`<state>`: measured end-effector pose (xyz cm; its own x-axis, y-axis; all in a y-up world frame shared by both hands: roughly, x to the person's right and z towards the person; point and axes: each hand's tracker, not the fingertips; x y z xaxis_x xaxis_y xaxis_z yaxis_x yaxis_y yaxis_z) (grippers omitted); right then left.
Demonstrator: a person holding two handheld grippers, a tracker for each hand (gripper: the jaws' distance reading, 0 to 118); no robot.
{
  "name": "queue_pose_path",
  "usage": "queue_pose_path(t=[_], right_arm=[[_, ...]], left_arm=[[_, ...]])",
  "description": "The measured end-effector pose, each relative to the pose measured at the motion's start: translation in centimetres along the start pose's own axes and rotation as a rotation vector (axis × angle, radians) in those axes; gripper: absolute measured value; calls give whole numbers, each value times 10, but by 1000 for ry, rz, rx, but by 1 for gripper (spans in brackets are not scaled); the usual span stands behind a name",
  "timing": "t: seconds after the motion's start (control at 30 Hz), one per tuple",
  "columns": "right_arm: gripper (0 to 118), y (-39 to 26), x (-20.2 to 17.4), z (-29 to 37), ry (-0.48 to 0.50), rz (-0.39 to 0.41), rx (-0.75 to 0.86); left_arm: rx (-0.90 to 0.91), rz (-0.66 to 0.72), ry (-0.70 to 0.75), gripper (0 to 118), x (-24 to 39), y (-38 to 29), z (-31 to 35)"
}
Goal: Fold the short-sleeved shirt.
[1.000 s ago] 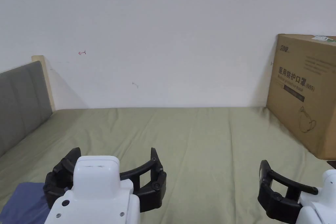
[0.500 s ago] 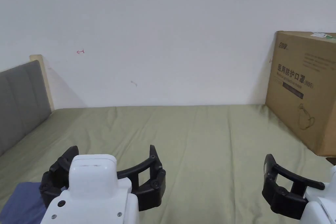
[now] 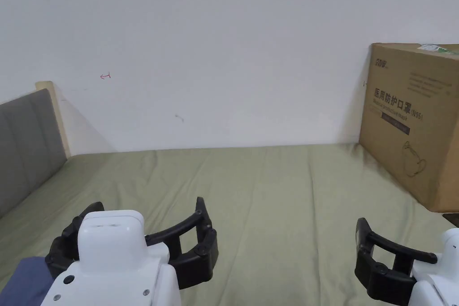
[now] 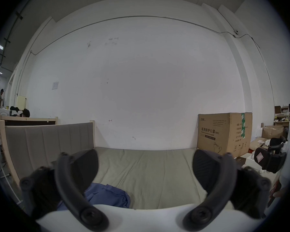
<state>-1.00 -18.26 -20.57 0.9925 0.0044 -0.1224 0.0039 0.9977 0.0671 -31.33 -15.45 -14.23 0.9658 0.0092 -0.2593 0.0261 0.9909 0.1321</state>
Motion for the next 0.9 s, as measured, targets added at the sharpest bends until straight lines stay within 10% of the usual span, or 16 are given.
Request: queue_pose_path(t=[0.03,0.1,0.17,0.53,0.9], right_arm=[[117,1,1,1,25,4,5],[85,2,3,3,64,-6,24],[5,3,1,2,13,23,17],[0,-7,5,-12,19,-27,-58],[0,-2,-124,-49,494,-126,-119]], left_arm=[[6,-3,1,103,-4,-1,-2],[-25,-16,-16,45,1,0,3],[-111,-14,-40,5,12,-2,5],[-167,92,-4,2,-31,-5,-11],[-189,-33,387,2,-147,21,71]])
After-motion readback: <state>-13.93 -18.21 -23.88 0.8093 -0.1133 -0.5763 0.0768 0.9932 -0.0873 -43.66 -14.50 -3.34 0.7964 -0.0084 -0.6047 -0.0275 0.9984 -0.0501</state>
